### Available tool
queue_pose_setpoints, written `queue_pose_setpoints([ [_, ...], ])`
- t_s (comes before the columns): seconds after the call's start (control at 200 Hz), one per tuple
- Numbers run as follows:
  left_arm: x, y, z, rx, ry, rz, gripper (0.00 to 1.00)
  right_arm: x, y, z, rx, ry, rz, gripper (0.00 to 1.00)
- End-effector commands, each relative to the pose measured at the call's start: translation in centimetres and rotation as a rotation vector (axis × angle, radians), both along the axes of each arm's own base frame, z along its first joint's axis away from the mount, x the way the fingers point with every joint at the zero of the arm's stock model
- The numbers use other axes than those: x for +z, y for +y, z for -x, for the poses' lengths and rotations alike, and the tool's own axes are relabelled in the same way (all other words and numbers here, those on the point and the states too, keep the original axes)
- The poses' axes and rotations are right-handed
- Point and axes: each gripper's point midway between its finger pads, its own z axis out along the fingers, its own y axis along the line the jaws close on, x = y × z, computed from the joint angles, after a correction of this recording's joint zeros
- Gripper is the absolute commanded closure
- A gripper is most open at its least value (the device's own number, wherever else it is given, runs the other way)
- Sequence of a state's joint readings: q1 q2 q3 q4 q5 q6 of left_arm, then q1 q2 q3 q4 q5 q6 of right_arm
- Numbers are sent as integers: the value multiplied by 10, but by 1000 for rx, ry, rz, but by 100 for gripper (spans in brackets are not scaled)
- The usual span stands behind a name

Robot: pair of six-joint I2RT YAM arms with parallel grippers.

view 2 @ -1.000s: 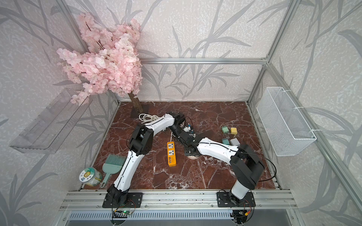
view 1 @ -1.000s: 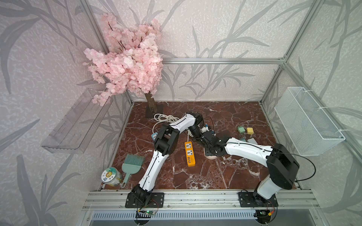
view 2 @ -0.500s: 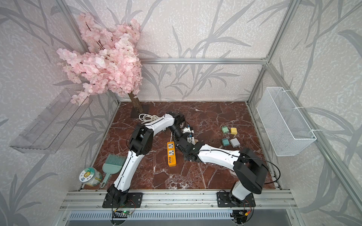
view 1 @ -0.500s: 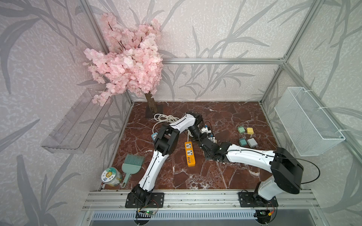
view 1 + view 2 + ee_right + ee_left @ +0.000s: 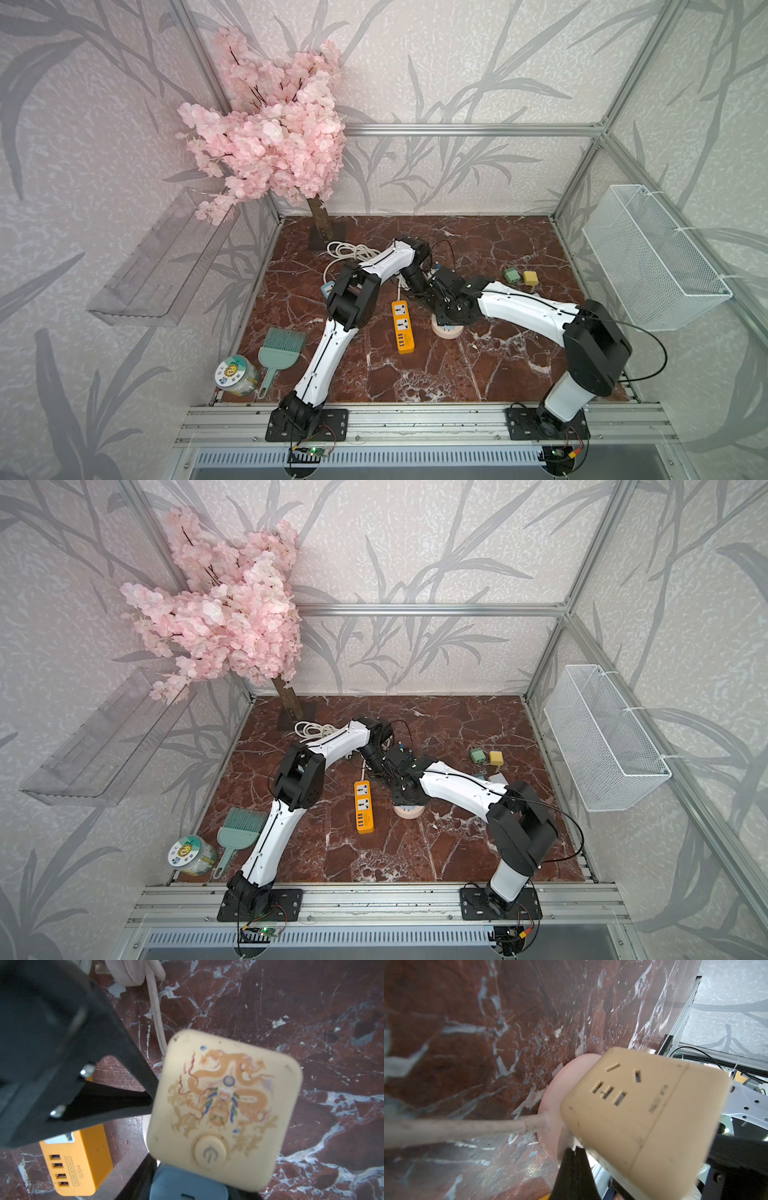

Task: Pull the plug off the socket
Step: Remove the plug from the socket.

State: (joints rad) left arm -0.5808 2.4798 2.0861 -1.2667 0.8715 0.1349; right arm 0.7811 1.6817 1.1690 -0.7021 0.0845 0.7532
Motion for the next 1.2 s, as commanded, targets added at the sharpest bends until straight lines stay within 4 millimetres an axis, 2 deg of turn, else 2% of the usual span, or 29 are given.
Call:
queue_pose_setpoints([
  [0.0,-40,0,5,-47,-26,-83,100,27,33,-14,41,-82,-161,92],
  [0.22,-39,1,5,-45,-27,-84,100,28,34,-3,92,-195,-193,92],
  [0.41,-40,0,5,-45,-27,-84,100,27,35,11,191,-327,-89,96],
  [0.585,-40,1,4,-46,-28,-87,100,28,37,8,216,-388,-70,96],
  [0.725,-40,0,5,-47,-28,-88,100,40,40,-1,196,-425,-73,96],
  [0.925,-40,0,5,-49,-31,-87,100,37,40,-12,87,-248,-200,96],
  [1.085,-39,1,5,-48,-30,-88,100,27,42,-10,91,-114,-183,96],
  [1.195,-40,1,5,-50,-31,-90,100,23,43,-7,100,-88,-172,96],
])
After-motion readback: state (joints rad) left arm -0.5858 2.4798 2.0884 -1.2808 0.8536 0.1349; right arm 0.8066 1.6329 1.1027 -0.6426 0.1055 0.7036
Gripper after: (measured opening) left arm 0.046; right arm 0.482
